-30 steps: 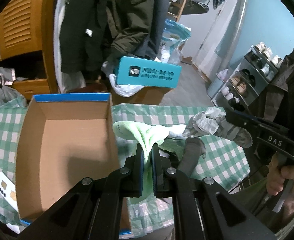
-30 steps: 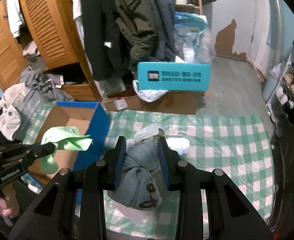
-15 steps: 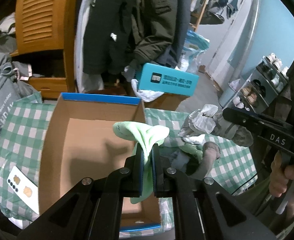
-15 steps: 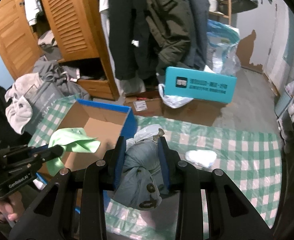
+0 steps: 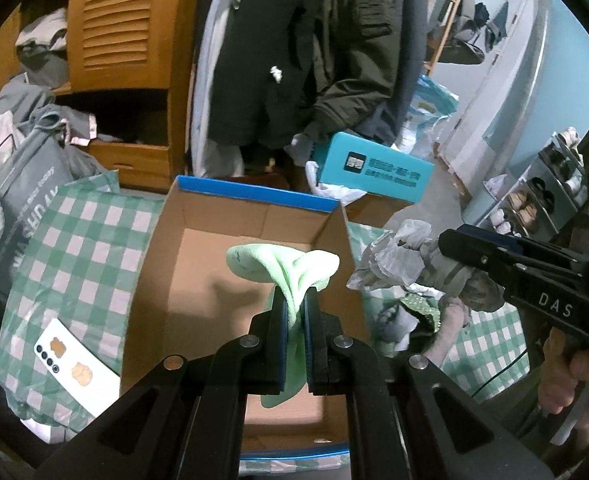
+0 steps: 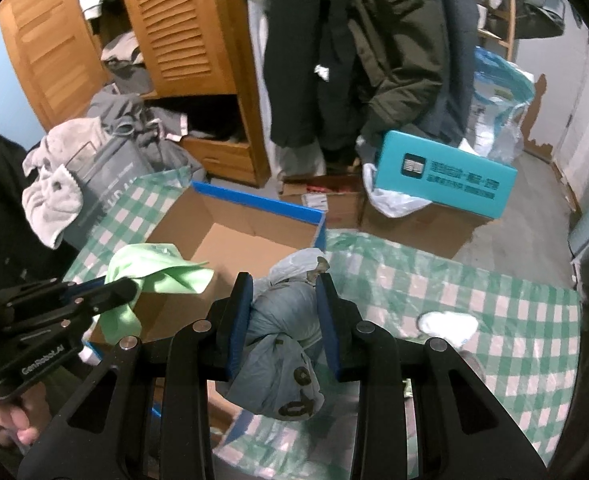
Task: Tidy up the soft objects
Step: 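Carry the green cloth with the left tool and the sock bundle with the right tool over the box, then open both tools to drop the cloth and sock bundle into the box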
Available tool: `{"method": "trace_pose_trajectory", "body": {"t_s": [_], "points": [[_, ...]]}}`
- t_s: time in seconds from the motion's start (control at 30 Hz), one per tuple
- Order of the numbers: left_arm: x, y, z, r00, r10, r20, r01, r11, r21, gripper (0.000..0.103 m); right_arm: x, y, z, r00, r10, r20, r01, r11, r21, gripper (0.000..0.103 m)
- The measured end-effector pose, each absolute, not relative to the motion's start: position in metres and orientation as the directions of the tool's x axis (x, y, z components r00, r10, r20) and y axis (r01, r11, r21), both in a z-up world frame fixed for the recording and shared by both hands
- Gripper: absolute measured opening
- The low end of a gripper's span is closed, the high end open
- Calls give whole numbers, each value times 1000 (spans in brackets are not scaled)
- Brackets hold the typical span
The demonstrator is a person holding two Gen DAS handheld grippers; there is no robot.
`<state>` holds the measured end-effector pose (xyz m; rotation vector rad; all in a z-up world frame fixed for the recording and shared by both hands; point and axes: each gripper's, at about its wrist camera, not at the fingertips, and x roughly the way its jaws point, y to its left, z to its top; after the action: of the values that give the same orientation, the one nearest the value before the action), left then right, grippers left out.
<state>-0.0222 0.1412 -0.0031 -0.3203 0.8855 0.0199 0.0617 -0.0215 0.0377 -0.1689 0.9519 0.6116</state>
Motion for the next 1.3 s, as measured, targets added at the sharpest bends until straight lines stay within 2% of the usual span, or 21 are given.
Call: {"method": "trace_pose_trajectory", "body": {"t_s": [0.43,0.53,0.6,0.67,0.7,0.93,1.1,1.3], "points": [[-24,161,-21,605,-95,-791,-201,942,-267,7,56,26,17,359,415,-836,-613,780,124,31],[-24,166,-23,600,-88,-795,-227,934,-275,15,57,34,10,326,420,-847,-627,766,139,31],[-25,168,-23,603,-85,-793,-238,930,-281,29,57,39,5,303,421,-855,-631,761,151,33],[-26,170,-22,616,-68,-785,-250,928,-277,40,58,39,4,307,415,-856,-624,767,148,37],[-27,170,-21,619,-62,-783,-252,928,-273,42,58,39,3,312,410,-857,-622,770,142,40],[-27,172,-19,621,-69,-780,-258,922,-287,48,64,25,5,330,401,-855,-581,800,151,53],[-26,167,-19,619,-73,-782,-250,926,-284,49,67,12,5,344,392,-853,-561,814,148,63],[-20,153,-18,612,-87,-786,-224,934,-278,52,69,-6,0,348,367,-863,-538,832,137,65]]}}
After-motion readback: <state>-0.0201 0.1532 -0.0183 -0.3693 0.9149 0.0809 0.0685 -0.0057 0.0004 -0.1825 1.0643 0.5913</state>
